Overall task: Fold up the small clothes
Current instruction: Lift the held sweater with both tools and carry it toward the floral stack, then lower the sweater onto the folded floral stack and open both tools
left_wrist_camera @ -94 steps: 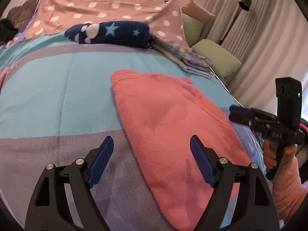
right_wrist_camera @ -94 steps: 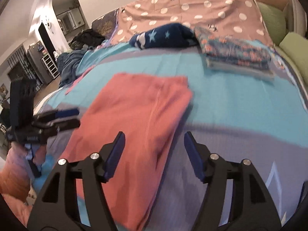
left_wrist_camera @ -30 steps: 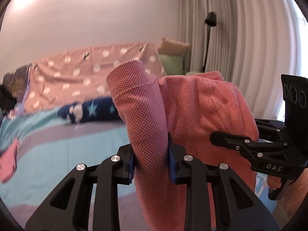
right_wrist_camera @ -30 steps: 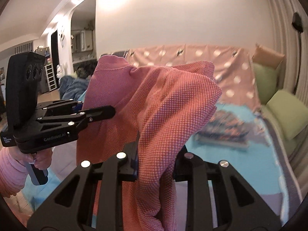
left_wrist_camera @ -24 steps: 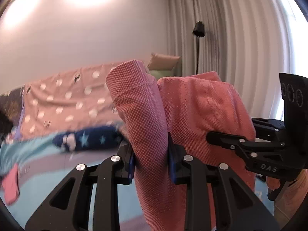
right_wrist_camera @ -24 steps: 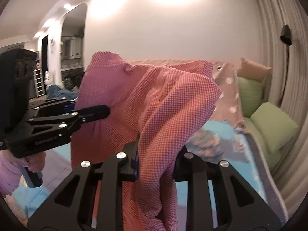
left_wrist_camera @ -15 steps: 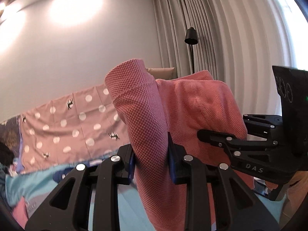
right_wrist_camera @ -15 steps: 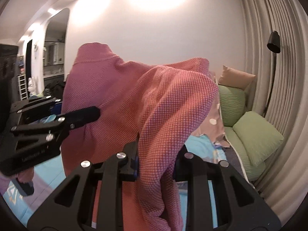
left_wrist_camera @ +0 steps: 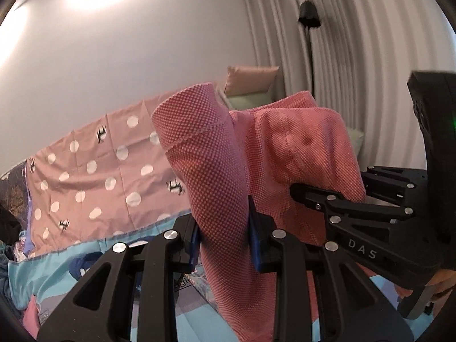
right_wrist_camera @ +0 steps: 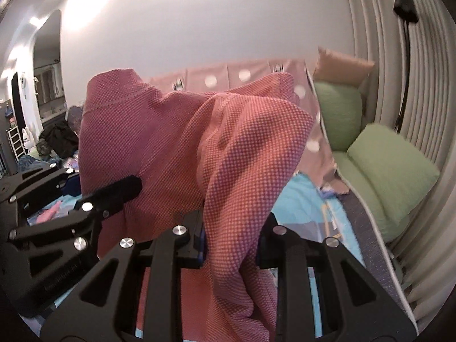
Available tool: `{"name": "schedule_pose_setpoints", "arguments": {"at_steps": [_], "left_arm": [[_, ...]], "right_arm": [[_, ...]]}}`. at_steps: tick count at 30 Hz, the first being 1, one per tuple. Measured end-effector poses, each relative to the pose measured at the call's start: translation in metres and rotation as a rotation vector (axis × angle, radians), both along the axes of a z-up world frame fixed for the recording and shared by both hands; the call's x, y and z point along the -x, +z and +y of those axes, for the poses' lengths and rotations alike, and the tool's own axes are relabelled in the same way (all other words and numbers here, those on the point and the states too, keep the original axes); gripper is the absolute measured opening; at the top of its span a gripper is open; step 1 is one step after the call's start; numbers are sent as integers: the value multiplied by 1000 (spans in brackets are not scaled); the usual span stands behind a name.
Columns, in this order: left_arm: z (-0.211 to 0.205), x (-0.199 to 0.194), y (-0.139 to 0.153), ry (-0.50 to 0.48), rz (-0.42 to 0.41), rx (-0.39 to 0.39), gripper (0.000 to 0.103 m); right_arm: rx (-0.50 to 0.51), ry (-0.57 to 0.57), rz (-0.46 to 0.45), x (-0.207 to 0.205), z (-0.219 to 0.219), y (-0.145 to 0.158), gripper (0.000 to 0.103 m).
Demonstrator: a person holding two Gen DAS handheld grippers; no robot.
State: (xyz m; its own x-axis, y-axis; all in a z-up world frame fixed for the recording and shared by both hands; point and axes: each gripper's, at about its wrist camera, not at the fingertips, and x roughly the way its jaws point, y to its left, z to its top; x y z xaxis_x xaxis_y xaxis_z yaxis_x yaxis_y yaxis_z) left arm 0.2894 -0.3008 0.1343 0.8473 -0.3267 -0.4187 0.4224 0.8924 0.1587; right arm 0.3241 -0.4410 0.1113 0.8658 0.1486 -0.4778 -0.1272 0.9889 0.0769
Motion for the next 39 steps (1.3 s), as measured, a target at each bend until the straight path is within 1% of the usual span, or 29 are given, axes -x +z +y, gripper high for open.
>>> {"name": "schedule_pose_setpoints", "arguments": {"at_steps": [2,3,4,5,6,7,8,9,10,11,12,13,14,15,18,21,23,24,26,29,30,32,34,37,39], "left_arm": [[-2,-27,-20,21,35,-5,29],[-2,-43,-31,35,52,-8,29],[-2,-55,-39,46,65,-6,29],[1,-76,-55,66,89,4,31],[3,-93,-69,83,108,0,43],[3,-105,-81,102,120,-16,54],[6,-122,-105,164,140,-63,70],[9,-133,-125,209,163,-99,71],[14,-145,-153,225,221,-136,71],[18,-149,-168,220,256,-147,71],[24,-148,-182,212,269,-134,75],[33,-143,-193,200,251,-93,79],[38,-137,-195,199,224,-64,85],[42,-133,-197,193,212,-41,85],[51,-130,-198,195,234,13,85],[51,-118,-192,201,243,36,85],[51,-98,-183,188,228,33,87],[49,-87,-180,185,217,23,89],[49,-60,-173,195,184,-17,91],[50,-16,-161,147,151,-45,92],[52,-4,-157,137,147,-41,94],[59,26,-148,111,143,-15,102],[66,54,-137,101,130,13,102],[71,87,-128,85,113,17,102],[75,111,-121,80,102,16,102]], "right_arm": [[-3,2,39,-35,2,-23,25],[-10,2,50,-50,4,-35,27],[-7,-11,56,-62,7,-46,38],[16,-63,62,-76,7,-63,61],[72,-167,77,-86,8,-85,69],[103,-237,92,-87,7,-101,72],[108,-285,116,-91,2,-119,72],[75,-293,149,-93,-4,-138,71],[23,-286,177,-90,-11,-158,70],[5,-288,184,-84,-15,-171,71],[-6,-285,169,-76,-18,-181,71],[-1,-295,144,-63,-21,-189,74],[3,-304,124,-48,-18,-191,75],[0,-309,112,-39,-20,-192,76],[-16,-319,98,-7,-19,-182,80],[-16,-294,91,28,-10,-167,82],[0,-278,78,55,-5,-160,82],[11,-274,69,66,0,-155,82],[19,-255,47,95,8,-147,85],[-7,-225,41,136,17,-138,88],[-22,-220,37,146,19,-136,90],[-75,-212,27,175,21,-131,94],[-91,-222,21,196,21,-127,97],[-60,-282,10,226,22,-120,101],[-78,-305,8,246,22,-115,101]]}}
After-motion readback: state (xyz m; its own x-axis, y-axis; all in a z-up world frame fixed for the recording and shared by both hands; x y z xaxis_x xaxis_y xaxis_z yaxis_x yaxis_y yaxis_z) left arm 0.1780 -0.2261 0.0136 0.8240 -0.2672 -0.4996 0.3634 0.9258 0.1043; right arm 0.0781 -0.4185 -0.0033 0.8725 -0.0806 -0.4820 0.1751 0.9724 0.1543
